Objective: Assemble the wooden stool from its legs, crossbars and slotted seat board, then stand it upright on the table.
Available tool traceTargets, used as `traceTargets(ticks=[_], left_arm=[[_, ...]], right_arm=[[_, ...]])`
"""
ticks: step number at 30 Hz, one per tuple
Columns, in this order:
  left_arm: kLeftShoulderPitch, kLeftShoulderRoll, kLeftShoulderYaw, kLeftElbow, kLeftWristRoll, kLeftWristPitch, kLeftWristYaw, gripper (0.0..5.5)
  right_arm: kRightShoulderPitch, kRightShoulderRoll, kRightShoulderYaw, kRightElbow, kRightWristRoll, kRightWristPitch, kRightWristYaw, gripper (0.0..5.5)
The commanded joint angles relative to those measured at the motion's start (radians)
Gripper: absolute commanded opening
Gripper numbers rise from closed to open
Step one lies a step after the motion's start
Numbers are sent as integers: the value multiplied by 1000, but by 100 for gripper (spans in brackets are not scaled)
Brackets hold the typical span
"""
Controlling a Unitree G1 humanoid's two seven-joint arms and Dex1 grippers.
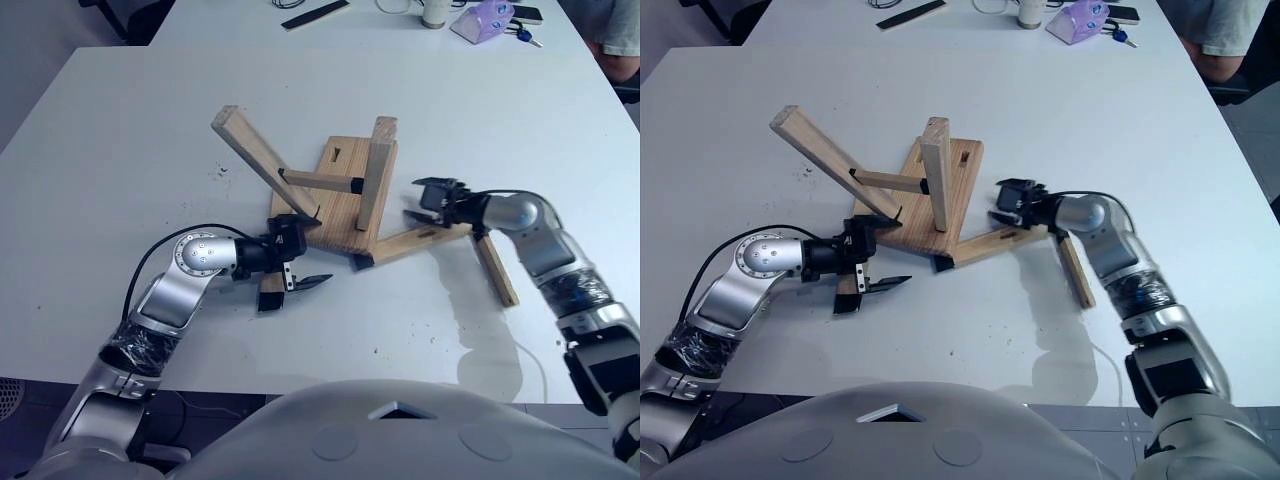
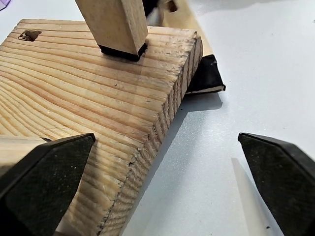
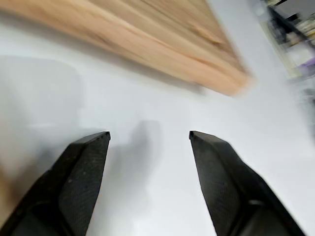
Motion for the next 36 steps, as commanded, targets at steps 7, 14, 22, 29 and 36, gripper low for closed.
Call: traceTargets(ticks=[7,14,22,29,36], left_arm=[[3,-1,-28,15,30,2,-2,538],[14,9,-20,-7,28,2,-1,538],[62,26,8,-57,3,19,3,538],[78,35,24,-64,6,21,5,538],[71,40,30,-49,16,11,0,538]], right_arm=[[25,58,115,-96,-52,58,61,298],[145,-72,-159,-246,71,72,-1,298],[331,-196,-536,-667,429,406,65,298],[751,-331,-707,-967,761,606,312,298],[923,-378,-624,-802,547,443,338,298]])
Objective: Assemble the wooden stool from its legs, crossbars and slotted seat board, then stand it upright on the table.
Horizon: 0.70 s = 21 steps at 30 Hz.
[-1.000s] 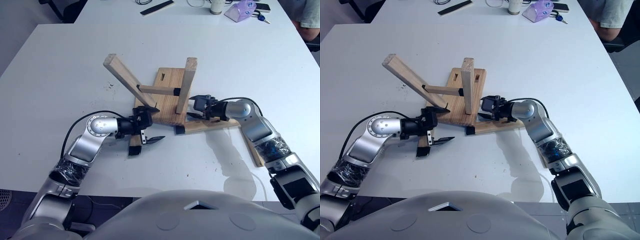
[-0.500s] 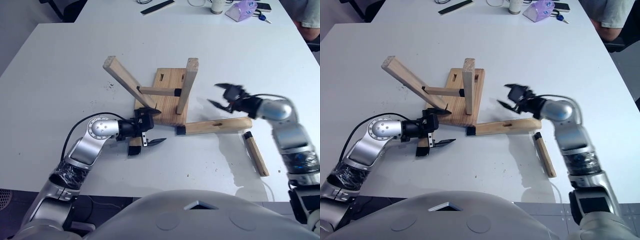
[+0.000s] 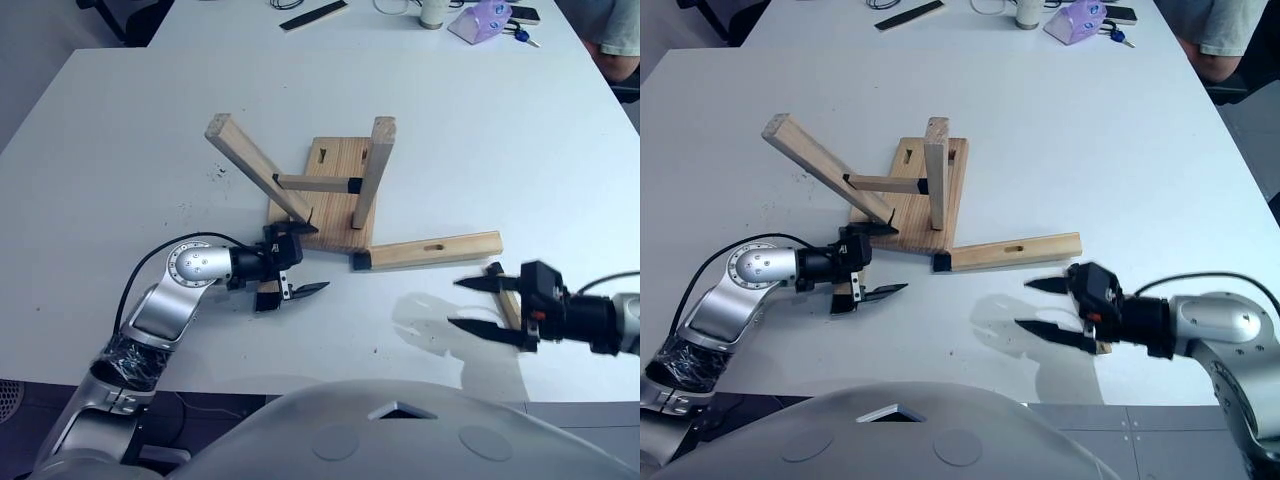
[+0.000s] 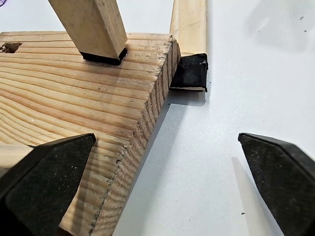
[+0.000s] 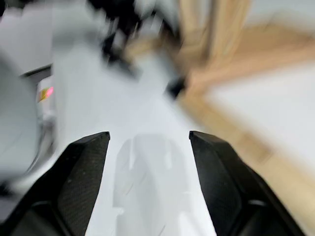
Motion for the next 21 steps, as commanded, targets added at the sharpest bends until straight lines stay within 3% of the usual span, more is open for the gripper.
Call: traceTargets(ticks=[1,5,12,21], left_arm=[[-1,18,-2,18,18,4,-5,538],[-4,23,2,24,18,0,-9,538],[-11,22,-3,29,16,-2,-10,538],[-11,13,-61,13,25,-15,-38,538]], right_arm=[[25,-16,49,122,-134,-105,-35,298],[50,-37,16,228,-205,-192,-35,298],[-133,-5,15,454,-298,-313,-163,298],[-191,77,89,202,-184,-204,-213,298]])
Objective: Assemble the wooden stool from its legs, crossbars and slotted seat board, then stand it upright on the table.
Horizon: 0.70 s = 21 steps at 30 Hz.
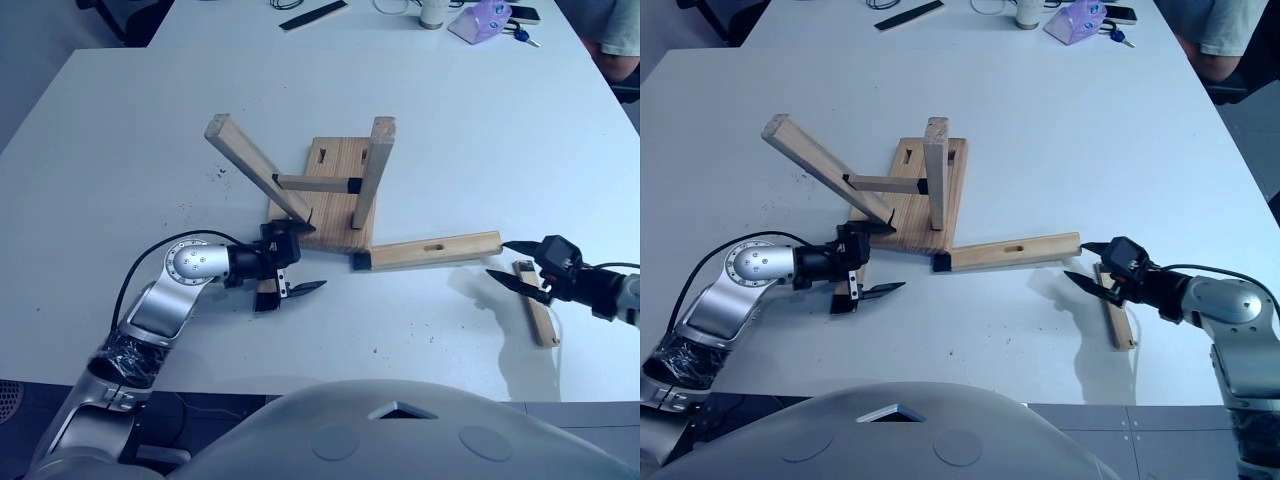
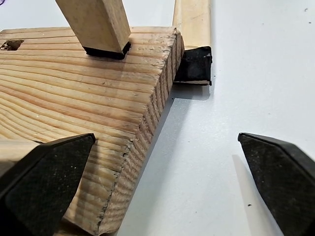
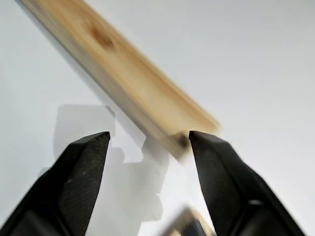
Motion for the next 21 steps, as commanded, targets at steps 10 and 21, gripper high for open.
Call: traceTargets(ticks=[10,21], left_arm=[[-91,-14,-85,99,46,-34,-62,538],[-168,-18,-86,165,61,-81,-82,538]], right_arm=[[-388,238,308,89,34,163,-141,298],[-364,361,489,198,-56,172,-237,298]])
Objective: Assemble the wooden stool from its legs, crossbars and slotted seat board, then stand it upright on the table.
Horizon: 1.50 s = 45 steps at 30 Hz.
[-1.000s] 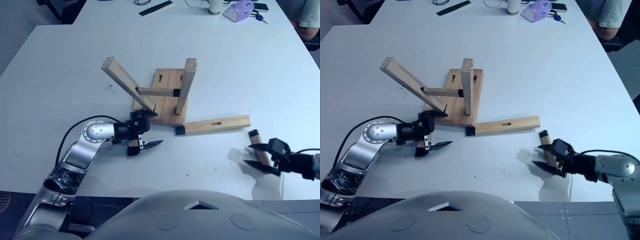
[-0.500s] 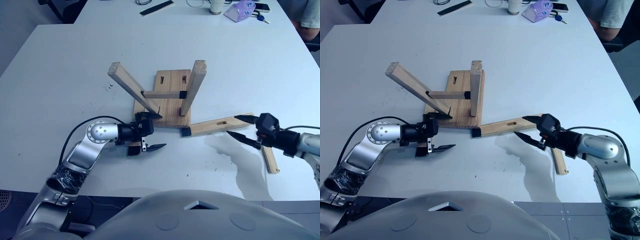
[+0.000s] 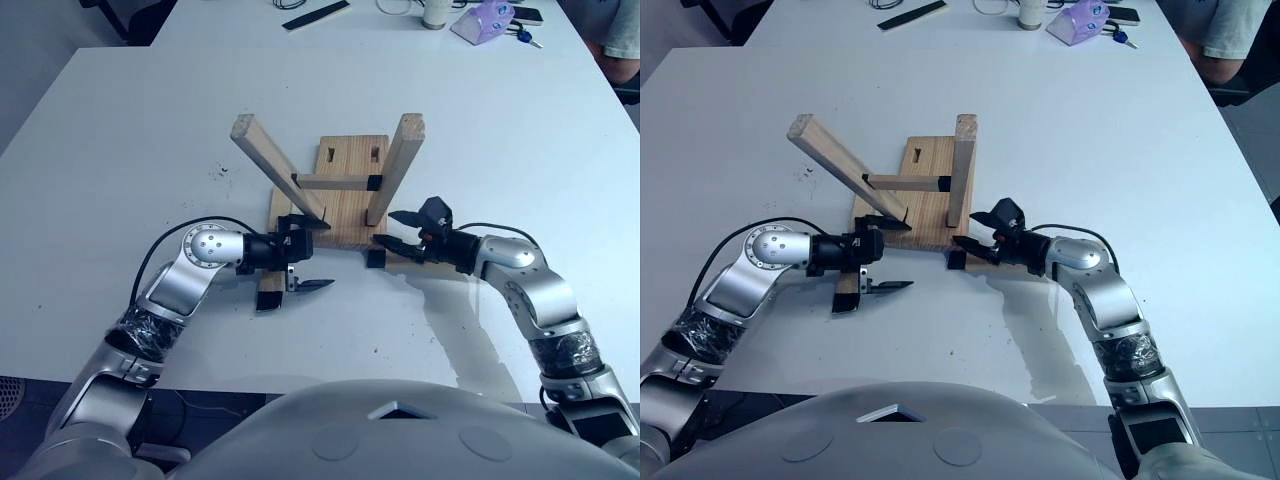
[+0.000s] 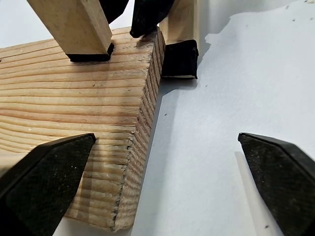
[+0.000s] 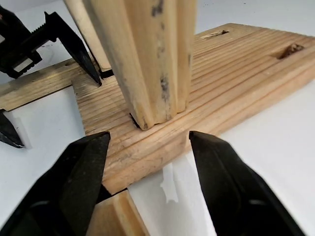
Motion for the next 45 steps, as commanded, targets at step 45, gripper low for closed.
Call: traceTargets(ticks=[45], left_arm=[[-31,82,74,294,97,-96,13,538]], right_arm=[[232,-287,-149,80,-163,-448,-48,298]])
